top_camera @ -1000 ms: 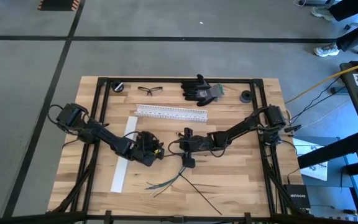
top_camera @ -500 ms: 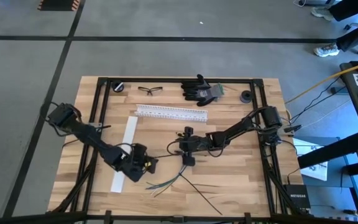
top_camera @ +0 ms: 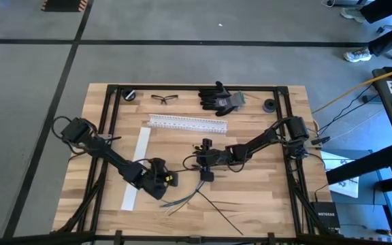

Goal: Ziptie cables
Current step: Wrap the black zip tie on the cable

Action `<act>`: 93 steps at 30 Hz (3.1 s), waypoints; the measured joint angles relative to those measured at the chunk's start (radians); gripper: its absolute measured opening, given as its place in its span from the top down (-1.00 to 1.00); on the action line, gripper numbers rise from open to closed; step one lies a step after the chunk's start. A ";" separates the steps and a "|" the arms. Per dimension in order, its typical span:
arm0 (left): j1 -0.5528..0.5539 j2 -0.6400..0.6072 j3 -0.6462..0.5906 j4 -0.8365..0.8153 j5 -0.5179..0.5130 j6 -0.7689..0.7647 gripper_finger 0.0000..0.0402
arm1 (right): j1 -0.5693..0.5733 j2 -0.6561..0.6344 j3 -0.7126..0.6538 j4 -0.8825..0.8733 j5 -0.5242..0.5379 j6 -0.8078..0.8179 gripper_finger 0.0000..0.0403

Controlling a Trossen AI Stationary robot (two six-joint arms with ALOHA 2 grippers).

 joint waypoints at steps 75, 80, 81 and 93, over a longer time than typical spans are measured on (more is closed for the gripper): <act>0.145 0.135 0.074 0.204 -0.214 0.588 1.00 | 0.084 -0.500 -0.279 -0.362 -0.200 -0.001 -0.25; 0.150 0.153 0.075 0.262 -0.207 0.635 1.00 | 0.192 -0.529 -0.433 -0.251 -0.197 -0.072 -0.25; 0.151 0.159 0.075 0.268 -0.200 0.634 1.00 | 0.211 -0.518 -0.451 -0.232 -0.199 -0.108 -0.25; 0.165 0.236 0.087 0.374 -0.194 0.639 1.00 | 0.356 -0.382 -0.476 0.015 -0.150 -0.472 -0.25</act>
